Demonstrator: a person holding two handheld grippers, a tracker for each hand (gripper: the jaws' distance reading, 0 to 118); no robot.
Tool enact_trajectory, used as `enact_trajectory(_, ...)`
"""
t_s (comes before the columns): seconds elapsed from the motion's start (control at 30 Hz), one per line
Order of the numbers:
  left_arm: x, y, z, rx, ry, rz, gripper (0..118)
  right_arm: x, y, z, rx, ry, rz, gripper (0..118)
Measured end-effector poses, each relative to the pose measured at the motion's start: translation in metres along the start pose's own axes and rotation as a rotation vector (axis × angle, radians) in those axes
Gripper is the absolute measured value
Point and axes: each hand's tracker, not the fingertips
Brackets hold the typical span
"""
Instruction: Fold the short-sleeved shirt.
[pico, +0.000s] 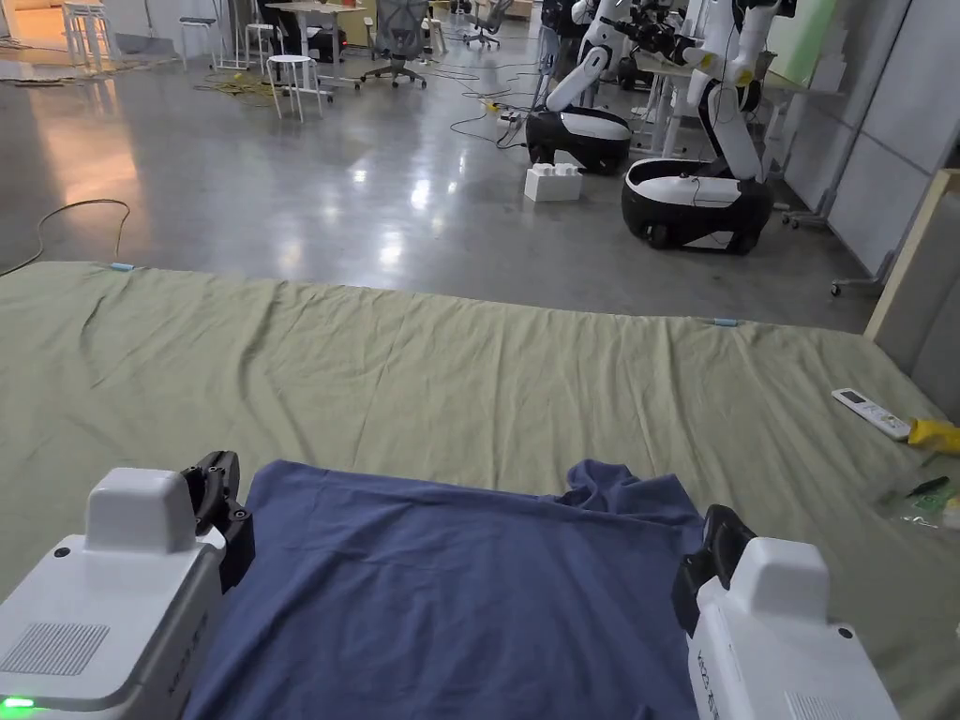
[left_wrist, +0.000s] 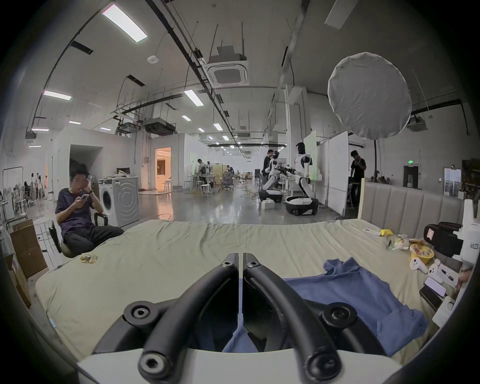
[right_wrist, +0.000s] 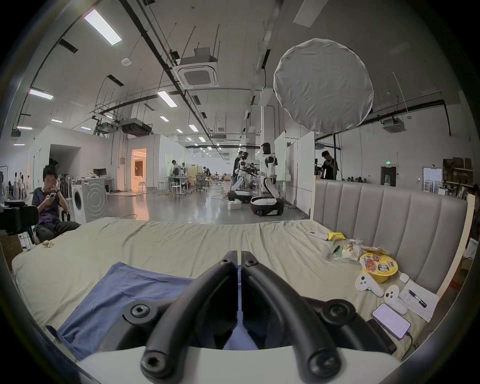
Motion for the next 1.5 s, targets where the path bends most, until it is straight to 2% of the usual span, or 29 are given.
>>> enact_trajectory(0.43,-0.008,-0.005,0.004,-0.014,0.007,0.011,2,0.004,-0.001,-0.001,-0.007,0.005,0.027,2)
enact_trajectory(0.63,-0.035,-0.029,0.004,-0.205,0.012,0.024,2,0.007,-0.011,-0.003,-0.049,0.023,0.040,2)
enact_trajectory(0.8,-0.078,-0.073,0.001,-0.488,-0.004,0.112,2,0.010,-0.022,-0.005,-0.099,0.031,0.039,2)
enact_trajectory(1.03,-0.114,-0.127,0.007,-0.762,-0.033,0.201,3,0.012,-0.038,-0.009,-0.179,0.040,0.038,2)
enact_trajectory(1.07,-0.117,-0.132,0.008,-0.785,-0.038,0.207,6,0.012,-0.040,-0.009,-0.187,0.041,0.040,2)
enact_trajectory(1.1,-0.120,-0.138,0.008,-0.799,-0.033,0.211,16,0.012,-0.042,-0.010,-0.194,0.041,0.042,2)
enact_trajectory(1.13,-0.121,-0.142,0.008,-0.811,-0.027,0.215,31,0.011,-0.043,-0.010,-0.197,0.042,0.044,2)
enact_trajectory(1.17,-0.123,-0.146,0.006,-0.828,-0.012,0.225,52,0.011,-0.044,-0.010,-0.203,0.043,0.048,2)
enact_trajectory(1.2,-0.124,-0.150,0.003,-0.837,0.006,0.230,63,0.010,-0.044,-0.010,-0.207,0.044,0.050,2)
enact_trajectory(1.23,-0.124,-0.153,0.002,-0.845,0.015,0.237,67,0.010,-0.045,-0.010,-0.211,0.044,0.051,2)
enact_trajectory(1.5,-0.122,-0.191,-0.035,-1.013,0.084,0.249,69,0.009,-0.052,-0.012,-0.244,0.050,0.044,2)
